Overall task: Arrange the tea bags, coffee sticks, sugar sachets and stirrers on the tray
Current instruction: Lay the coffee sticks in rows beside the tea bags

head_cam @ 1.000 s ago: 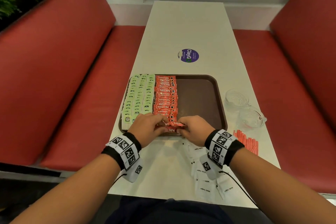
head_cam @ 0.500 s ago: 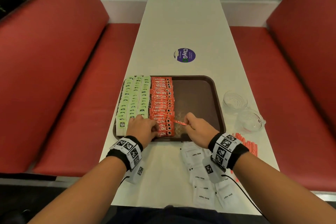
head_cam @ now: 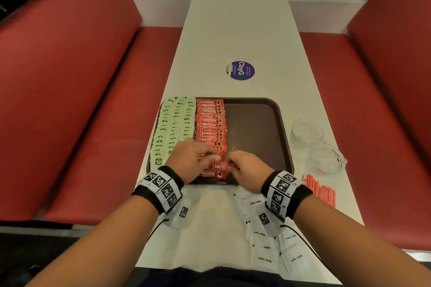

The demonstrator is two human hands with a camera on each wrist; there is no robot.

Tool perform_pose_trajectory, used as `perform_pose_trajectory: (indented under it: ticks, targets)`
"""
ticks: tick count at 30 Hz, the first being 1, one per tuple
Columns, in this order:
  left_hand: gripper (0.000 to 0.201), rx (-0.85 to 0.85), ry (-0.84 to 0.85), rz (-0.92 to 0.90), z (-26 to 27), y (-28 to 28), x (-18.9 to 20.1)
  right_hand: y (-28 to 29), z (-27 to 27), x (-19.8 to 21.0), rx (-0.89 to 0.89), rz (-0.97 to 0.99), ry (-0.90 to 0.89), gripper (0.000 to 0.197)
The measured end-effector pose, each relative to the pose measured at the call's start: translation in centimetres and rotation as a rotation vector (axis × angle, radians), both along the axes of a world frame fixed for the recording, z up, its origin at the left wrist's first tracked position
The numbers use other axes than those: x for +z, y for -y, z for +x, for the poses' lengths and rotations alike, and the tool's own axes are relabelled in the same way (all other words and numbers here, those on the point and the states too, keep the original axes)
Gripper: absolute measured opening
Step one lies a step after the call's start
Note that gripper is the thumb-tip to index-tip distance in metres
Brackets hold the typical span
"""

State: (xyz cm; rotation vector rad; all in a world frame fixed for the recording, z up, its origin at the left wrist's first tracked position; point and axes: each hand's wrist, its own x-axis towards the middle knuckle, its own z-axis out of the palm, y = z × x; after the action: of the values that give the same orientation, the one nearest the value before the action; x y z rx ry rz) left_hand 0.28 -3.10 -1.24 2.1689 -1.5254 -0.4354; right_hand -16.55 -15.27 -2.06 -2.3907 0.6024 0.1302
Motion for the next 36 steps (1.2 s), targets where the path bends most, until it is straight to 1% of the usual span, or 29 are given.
perform_pose_trajectory:
  ticks: [2,3,6,8,11,13,17,22,30,32,34,36]
  targets:
    - [0.018,-0.095,0.061,0.062,0.0,0.2,0.4,-0.1,0.5,0.1,-0.001,-0.006,0.020,0.016]
    - [0.016,-0.111,0.084,0.098,0.2,0.3,0.3,-0.1,0.7,0.1,-0.009,-0.014,0.027,0.017]
    - [0.012,-0.074,0.104,0.175,1.0,-0.2,-0.3,0.4,1.0,-0.1,-0.056,-0.027,0.009,0.019]
    - [0.013,-0.050,0.127,0.228,1.5,-0.9,-0.9,0.9,0.9,-0.4,-0.068,-0.066,-0.089,0.023]
    - [0.015,-0.060,0.156,0.326,1.7,-1.8,-1.9,1.4,0.9,-0.9,-0.039,-0.161,-0.287,0.030]
    - [0.017,-0.068,0.204,0.354,1.5,-2.1,-2.5,1.5,1.2,-1.1,-0.030,-0.170,-0.357,0.034]
    - [0.018,-0.027,0.271,0.322,1.2,-1.9,-3.3,1.4,2.2,-1.6,-0.006,-0.160,-0.401,0.040]
    - [0.028,-0.018,0.280,0.307,1.0,-1.9,-3.8,1.2,3.2,-1.7,0.008,-0.136,-0.403,0.047]
    - [0.027,-0.020,0.264,0.324,1.0,-1.7,-3.8,1.1,3.6,-1.7,0.025,-0.168,-0.404,0.049]
    - [0.026,-0.014,0.248,0.288,1.0,-1.6,-3.6,1.4,3.1,-1.4,0.014,-0.177,-0.385,0.046]
    - [0.025,-0.003,0.231,0.210,0.6,-1.5,-3.3,2.0,2.1,-1.0,0.002,-0.171,-0.352,0.040]
    - [0.025,-0.029,0.222,0.130,-0.2,-1.0,-2.7,2.6,0.7,-0.6,-0.018,-0.157,-0.316,0.035]
